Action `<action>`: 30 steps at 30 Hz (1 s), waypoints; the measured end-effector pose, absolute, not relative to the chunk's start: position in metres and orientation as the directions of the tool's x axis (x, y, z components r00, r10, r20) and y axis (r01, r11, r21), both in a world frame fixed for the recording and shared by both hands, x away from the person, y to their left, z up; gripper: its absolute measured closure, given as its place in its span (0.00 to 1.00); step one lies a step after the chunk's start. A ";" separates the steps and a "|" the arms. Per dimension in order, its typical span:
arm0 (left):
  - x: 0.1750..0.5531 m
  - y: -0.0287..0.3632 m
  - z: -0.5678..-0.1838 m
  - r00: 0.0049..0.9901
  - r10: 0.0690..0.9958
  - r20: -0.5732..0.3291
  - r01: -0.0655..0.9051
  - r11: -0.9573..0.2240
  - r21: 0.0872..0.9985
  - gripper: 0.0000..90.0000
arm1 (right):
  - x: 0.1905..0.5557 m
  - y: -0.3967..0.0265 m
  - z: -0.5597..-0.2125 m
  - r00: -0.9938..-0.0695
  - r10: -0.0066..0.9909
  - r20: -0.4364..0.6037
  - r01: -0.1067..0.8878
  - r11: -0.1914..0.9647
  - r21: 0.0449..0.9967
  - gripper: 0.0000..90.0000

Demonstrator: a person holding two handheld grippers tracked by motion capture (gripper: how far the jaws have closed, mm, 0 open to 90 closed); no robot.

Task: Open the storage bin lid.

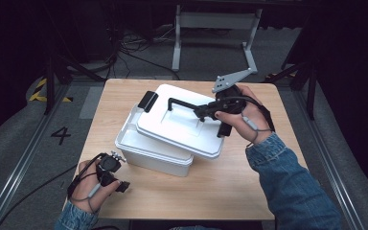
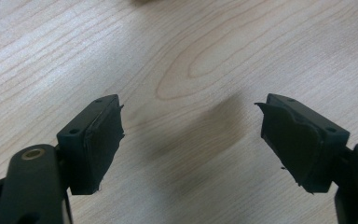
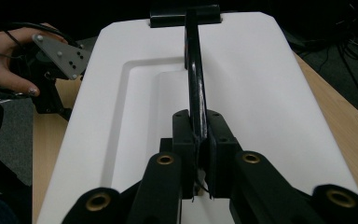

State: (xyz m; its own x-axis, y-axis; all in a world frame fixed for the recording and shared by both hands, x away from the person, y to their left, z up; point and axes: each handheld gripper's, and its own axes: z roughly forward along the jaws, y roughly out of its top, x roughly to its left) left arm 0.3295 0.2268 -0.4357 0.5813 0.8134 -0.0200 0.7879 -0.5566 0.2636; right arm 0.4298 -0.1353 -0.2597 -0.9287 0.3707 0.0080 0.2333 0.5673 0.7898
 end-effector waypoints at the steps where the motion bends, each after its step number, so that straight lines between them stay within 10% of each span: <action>1: 0.329 0.226 -0.436 0.577 0.816 -0.024 0.791 -0.552 0.263 0.24 | 0.429 -0.140 -0.259 -0.927 0.376 0.008 0.236 0.564 0.791 0.94; 30: 0.329 0.224 -0.439 0.576 0.817 -0.031 0.796 -0.552 0.249 0.24 | 0.418 -0.256 -0.269 -0.840 0.541 0.031 0.355 0.506 0.787 0.94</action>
